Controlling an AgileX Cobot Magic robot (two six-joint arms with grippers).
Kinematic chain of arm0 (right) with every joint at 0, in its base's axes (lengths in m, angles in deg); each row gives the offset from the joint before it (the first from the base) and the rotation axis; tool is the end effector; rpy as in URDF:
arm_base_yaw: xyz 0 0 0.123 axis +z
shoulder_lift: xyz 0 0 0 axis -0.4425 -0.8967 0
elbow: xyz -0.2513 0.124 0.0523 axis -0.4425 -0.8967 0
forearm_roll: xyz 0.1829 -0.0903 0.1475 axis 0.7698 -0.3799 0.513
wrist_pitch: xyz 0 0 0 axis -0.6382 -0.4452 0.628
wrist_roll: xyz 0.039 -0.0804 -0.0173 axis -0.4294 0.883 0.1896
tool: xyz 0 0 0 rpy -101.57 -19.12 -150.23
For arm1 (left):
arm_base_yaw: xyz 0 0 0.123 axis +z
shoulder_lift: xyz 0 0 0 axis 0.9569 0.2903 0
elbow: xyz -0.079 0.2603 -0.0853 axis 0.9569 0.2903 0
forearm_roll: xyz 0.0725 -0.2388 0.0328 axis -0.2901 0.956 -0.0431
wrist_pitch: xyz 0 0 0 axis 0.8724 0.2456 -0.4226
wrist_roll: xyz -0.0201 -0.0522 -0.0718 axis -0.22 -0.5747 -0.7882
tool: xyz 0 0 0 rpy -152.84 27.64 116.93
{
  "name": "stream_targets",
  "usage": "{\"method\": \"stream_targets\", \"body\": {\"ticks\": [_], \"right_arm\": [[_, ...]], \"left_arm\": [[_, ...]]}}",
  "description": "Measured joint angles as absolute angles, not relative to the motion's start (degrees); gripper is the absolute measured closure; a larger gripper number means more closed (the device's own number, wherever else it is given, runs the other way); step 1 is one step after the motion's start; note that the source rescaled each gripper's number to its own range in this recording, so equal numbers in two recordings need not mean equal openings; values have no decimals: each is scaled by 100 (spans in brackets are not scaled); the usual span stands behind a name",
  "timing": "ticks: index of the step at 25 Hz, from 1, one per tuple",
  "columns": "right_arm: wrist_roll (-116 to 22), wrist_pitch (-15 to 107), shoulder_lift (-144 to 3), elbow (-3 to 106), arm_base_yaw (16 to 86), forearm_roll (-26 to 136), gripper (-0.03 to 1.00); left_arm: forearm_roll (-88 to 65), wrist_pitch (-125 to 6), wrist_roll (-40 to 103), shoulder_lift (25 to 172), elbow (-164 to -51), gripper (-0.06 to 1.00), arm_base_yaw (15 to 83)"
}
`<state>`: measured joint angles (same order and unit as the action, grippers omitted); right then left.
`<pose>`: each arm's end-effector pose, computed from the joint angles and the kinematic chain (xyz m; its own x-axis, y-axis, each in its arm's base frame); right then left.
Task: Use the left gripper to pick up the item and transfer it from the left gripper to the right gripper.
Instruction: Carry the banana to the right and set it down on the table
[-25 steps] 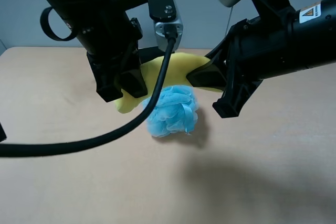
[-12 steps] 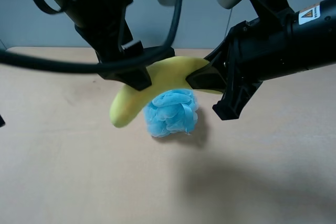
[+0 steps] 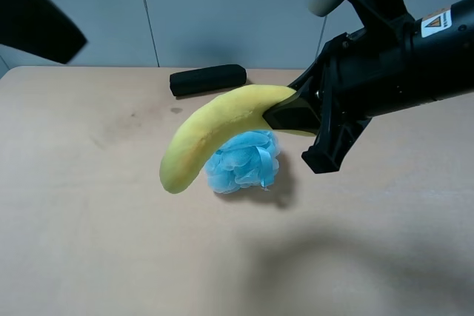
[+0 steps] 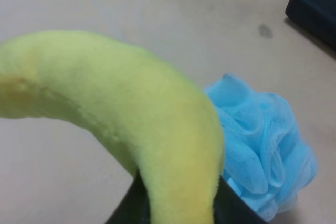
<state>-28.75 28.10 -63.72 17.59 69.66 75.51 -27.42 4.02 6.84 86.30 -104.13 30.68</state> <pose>0.1600 0.1785 0.2959 -0.2390 -0.5785 -0.7799 -0.8864 0.4579 -0.0679 0.1403 -0.1236 0.4301 -0.4157 0.6168 -0.6685 0.7389 0.6575 0.1472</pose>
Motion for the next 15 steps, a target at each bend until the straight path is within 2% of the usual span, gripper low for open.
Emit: {"method": "stream_targets", "body": {"ticks": [8,15], "right_arm": [[-2875,2804,-6372,1759,6966,7551,97],[-2875,2804,-6372,1759,6966,7551,97]], "left_arm": [[-2861,407,-85,6173,-8566,-5,3068],[-2599,383,-88,4124,-6960,-5,3068]]}}
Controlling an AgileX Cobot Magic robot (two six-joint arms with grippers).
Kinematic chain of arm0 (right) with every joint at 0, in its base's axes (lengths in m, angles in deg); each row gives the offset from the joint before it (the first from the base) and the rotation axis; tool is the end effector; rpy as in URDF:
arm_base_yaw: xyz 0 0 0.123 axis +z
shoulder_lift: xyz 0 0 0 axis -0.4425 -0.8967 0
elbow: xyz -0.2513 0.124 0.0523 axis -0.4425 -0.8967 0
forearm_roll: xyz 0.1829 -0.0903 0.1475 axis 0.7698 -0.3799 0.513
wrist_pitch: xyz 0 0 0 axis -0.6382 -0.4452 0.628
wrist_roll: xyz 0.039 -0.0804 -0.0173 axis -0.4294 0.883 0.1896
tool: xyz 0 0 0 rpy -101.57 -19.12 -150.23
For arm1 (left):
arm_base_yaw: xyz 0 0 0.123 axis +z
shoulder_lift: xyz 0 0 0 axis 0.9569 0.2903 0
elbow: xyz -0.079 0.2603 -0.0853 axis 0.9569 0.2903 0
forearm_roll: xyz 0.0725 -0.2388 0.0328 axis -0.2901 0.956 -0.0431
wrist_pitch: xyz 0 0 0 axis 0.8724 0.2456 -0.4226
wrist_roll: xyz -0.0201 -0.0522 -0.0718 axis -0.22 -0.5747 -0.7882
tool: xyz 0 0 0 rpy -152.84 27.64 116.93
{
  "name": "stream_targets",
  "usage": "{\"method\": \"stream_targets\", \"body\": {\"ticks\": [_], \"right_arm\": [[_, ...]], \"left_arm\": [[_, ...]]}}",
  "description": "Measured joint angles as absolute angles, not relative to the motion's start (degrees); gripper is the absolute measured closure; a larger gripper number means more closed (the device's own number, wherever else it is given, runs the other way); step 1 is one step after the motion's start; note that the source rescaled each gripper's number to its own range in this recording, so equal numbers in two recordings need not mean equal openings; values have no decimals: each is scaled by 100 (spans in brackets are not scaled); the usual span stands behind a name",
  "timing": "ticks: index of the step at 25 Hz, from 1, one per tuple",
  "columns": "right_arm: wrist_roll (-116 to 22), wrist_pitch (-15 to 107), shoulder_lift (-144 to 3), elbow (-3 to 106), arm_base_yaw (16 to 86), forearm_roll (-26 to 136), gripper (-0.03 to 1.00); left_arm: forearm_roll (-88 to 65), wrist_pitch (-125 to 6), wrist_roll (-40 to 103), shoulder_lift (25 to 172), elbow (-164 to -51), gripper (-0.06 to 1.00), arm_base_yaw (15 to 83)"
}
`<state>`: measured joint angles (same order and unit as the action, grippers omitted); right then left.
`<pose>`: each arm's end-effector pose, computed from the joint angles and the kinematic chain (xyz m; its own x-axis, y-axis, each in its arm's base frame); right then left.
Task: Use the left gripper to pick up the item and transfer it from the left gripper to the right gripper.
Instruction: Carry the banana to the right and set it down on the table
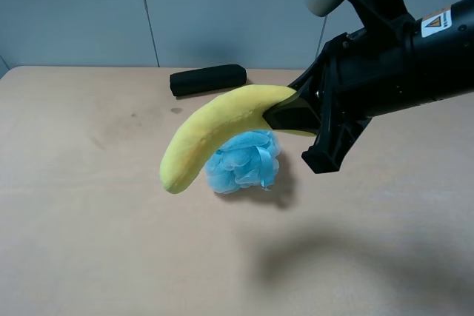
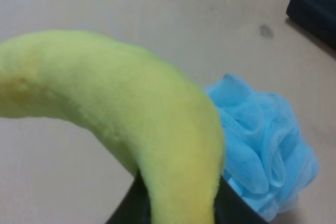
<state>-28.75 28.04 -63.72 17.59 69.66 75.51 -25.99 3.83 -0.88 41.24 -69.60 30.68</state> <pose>0.1599 0.1785 0.2958 -0.2393 -0.5790 -0.7794 -0.8867 0.4574 -0.0675 0.0132 -0.0102 0.3318 -0.4143 0.4212 -0.8068 0.6788 0.7335 0.0344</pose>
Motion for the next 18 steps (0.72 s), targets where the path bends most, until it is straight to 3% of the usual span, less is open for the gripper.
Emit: {"method": "stream_targets", "body": {"ticks": [9,18], "right_arm": [[-2957,2836,-6372,1759,6966,7551,97],[-3077,2856,-6372,1759,6966,7551,97]], "left_arm": [[-2403,-30,264,2732,-5691,-6,3068],[-2535,-248,30,2694,-5615,-6,3068]]}}
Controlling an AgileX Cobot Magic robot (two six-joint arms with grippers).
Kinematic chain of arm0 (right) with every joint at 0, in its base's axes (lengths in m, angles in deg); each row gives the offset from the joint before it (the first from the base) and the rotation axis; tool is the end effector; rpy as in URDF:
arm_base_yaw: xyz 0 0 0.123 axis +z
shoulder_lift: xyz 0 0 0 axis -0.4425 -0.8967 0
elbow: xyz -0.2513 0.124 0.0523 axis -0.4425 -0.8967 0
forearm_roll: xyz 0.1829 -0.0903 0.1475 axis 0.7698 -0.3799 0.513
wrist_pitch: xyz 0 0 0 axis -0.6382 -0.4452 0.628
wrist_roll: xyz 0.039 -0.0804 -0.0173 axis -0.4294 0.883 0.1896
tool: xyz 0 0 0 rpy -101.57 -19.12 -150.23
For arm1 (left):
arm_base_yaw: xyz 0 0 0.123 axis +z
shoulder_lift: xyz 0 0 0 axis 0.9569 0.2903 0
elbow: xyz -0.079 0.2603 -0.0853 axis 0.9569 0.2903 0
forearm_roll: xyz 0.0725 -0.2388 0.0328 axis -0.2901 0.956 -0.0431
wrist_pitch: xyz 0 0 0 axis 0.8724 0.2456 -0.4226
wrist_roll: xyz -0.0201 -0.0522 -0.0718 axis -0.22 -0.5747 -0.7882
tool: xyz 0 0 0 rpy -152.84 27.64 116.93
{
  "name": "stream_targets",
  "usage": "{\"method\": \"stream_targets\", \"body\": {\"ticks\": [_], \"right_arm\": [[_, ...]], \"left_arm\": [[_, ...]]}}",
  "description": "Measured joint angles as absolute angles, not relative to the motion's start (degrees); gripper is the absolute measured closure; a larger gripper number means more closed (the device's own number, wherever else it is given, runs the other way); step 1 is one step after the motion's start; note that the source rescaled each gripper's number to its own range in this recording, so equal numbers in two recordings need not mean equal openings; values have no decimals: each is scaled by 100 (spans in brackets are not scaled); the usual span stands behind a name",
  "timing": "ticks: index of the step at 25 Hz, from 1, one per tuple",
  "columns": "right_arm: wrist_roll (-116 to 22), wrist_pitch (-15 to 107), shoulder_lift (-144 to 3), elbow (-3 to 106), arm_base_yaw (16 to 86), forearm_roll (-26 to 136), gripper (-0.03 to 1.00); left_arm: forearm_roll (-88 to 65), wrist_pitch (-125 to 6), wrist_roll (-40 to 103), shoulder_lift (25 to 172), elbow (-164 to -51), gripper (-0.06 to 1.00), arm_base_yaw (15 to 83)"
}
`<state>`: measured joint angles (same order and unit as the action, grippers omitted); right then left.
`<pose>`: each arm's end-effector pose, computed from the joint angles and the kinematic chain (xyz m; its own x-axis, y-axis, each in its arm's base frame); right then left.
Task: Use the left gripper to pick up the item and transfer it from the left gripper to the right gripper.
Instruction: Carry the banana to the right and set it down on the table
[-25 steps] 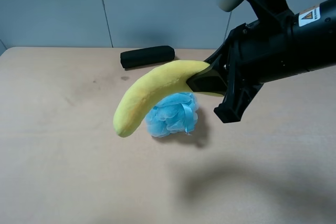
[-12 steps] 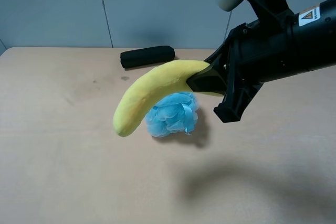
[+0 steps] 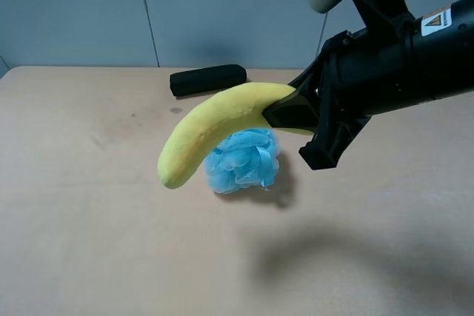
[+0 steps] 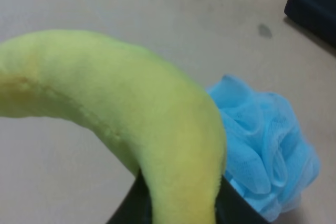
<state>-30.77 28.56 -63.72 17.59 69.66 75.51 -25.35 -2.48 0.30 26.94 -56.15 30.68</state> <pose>0.1605 0.1786 0.2963 -0.2676 -0.5578 -0.7856 -0.8754 0.4814 -0.0435 0.0005 0.0002 0.2764 -0.3250 0.3623 -0.8736 0.6881 0.7243 0.0444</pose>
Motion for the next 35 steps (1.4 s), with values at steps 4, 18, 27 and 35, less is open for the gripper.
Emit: {"method": "stream_targets", "body": {"ticks": [4,18,27,35], "right_arm": [[-3326,2863,-6372,1759,6966,7551,97],[-5790,3261,-6372,1759,6780,5813,97],[-6154,3273,-6372,1759,5288,5569,97],[-6173,3346,-6978,1759,3822,5562,97]], "left_arm": [[-2535,-258,5,2694,-5615,-6,3109],[-2538,-258,5,2561,-5615,-6,6397],[-2583,-253,5,2497,-5615,-6,7485],[-2594,-253,5,2497,-5615,-6,7485]]}}
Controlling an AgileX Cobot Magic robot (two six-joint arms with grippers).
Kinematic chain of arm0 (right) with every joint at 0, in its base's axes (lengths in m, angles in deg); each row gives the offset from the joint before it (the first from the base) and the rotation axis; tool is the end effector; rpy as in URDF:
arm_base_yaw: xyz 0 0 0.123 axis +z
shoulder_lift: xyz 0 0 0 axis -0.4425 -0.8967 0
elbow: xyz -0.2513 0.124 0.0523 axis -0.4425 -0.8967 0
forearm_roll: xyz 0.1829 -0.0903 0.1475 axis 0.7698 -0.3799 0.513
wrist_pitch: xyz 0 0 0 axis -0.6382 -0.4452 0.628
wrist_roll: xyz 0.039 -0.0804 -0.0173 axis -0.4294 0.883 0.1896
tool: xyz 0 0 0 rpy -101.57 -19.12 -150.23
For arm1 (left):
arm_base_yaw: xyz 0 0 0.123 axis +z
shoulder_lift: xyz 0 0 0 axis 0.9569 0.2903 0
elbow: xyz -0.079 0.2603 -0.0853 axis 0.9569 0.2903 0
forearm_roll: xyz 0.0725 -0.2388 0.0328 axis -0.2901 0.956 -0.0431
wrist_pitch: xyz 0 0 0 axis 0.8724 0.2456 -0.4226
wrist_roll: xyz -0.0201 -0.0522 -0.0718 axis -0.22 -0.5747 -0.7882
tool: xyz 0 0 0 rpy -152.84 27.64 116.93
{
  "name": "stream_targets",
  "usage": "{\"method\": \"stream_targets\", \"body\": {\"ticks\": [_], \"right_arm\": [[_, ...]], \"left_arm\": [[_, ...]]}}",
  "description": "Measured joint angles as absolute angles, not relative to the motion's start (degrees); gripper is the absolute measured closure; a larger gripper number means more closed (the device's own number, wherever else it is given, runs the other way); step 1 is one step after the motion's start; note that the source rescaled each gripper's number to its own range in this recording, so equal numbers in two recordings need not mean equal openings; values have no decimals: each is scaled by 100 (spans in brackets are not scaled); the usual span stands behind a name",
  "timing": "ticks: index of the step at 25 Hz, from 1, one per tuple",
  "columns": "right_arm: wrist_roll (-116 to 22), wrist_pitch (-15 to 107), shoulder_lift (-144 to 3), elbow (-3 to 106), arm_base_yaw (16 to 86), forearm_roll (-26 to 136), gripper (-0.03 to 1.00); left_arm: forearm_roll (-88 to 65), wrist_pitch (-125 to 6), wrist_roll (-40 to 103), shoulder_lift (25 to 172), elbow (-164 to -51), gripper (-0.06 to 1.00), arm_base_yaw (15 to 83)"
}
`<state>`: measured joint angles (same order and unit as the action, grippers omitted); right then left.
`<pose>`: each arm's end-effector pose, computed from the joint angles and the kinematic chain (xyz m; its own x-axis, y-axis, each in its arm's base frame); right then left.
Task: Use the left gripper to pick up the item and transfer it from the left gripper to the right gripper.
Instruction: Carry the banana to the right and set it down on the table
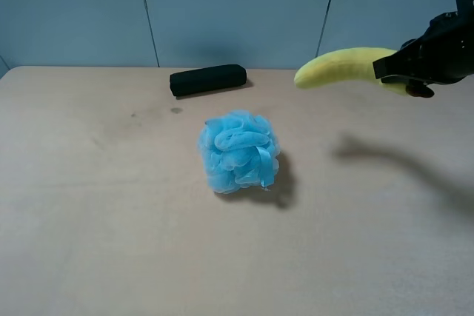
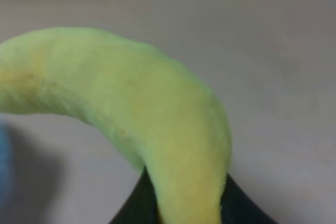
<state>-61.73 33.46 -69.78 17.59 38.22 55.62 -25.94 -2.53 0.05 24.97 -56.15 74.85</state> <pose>0.2535 0.0588 0.2713 -0.6670 -0.1413 -0.7315 -0.2467 0.9684 0.0378 -0.0051 0.0011 0.2764 -0.4548 0.0350 -0.8899 -0.0204 0.9986 0.0497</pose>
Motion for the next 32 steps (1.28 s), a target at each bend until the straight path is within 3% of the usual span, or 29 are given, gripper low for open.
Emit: {"method": "stream_targets", "body": {"ticks": [8,24,25,26,28,29,30,32], "right_arm": [[-6173,4014,-8068,1764,3160,5555,97],[-6261,4321,-9541,1764,3102,5555,97],[-6267,4321,-9541,1764,3102,5555,91],[-6271,4321,-9541,1764,3102,5555,75],[-6274,4314,-9541,1764,3102,5549,33],[-6274,4284,-9543,1764,3102,5549,18],[-6274,4240,-9543,1764,3102,5549,10],[-6274,4113,-9543,1764,3102,5544,2]], "left_arm": [[-2600,-253,5,2497,-5615,-6,7485],[-2600,-253,5,2497,-5615,-6,7485],[-2600,-253,5,2497,-5615,-6,7485],[-2600,-253,5,2497,-5615,-6,7485],[-2600,-253,5,2497,-5615,-6,7485],[-2600,-253,5,2497,-5615,-6,7485],[-2600,-253,5,2497,-5615,-6,7485],[-2600,-253,5,2497,-5615,-6,7485]]}}
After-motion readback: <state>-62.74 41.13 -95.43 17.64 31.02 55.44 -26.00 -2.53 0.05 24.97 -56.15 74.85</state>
